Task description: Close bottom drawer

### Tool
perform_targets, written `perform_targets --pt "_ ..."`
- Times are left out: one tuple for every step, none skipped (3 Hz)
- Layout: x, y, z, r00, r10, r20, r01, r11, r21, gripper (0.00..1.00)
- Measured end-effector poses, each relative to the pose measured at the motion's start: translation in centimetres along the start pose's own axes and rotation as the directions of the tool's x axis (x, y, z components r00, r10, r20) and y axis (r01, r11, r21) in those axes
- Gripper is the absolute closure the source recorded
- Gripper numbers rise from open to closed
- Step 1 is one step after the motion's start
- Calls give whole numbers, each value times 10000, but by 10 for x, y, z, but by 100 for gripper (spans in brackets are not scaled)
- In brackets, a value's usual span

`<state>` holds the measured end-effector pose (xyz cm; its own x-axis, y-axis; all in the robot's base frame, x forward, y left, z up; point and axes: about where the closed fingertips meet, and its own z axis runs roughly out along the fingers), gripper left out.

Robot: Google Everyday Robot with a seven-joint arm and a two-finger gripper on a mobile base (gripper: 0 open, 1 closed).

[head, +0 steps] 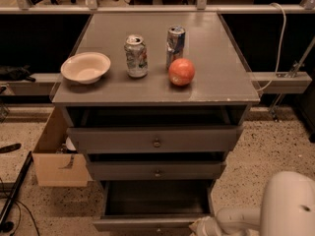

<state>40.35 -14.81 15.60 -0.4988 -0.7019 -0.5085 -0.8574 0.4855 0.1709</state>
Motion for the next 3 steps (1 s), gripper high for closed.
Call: perform_targets --pt "1 -1 6 10000 -15 -48 15 10000 46 0" --pt "-7 -14 17 9999 -46 -111 48 9998 200 0" --pt "-6 -14 17 9999 -45 -112 47 9998 199 18"
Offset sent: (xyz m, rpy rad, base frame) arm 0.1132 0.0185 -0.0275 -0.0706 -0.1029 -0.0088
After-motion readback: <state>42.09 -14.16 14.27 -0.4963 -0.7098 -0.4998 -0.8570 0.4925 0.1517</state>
